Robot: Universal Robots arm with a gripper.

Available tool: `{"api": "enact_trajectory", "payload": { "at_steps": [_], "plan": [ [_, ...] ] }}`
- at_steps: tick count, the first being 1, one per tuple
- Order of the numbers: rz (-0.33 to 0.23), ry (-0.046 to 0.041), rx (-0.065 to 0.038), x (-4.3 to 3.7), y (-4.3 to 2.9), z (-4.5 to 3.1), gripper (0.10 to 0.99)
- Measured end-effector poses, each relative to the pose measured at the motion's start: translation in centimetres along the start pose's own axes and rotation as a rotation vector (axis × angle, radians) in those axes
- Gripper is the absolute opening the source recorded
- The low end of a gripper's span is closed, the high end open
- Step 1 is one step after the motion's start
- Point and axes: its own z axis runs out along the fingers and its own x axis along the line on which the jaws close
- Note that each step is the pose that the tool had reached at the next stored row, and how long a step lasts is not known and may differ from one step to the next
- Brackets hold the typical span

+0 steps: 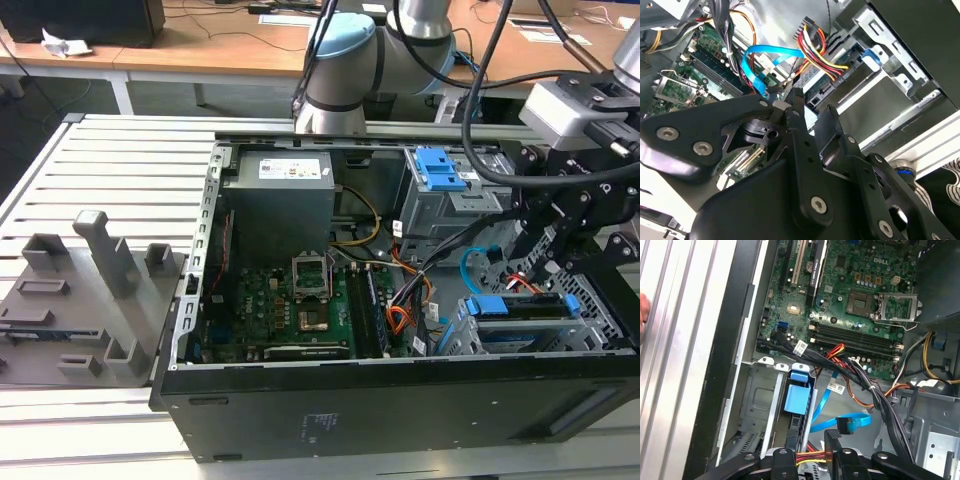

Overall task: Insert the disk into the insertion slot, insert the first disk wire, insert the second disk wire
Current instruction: 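Insert the second disk wire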

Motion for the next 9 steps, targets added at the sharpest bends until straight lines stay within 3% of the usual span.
{"api": "enact_trajectory", "payload": {
  "at_steps": [4,9],
  "plan": [
    [-0.003,0.0011,0.000,-2.44,-0.23,0.08,0.361],
    [-0.008,0.0032,0.001,-2.90,0.66,0.17,0.361]
  ]
}}
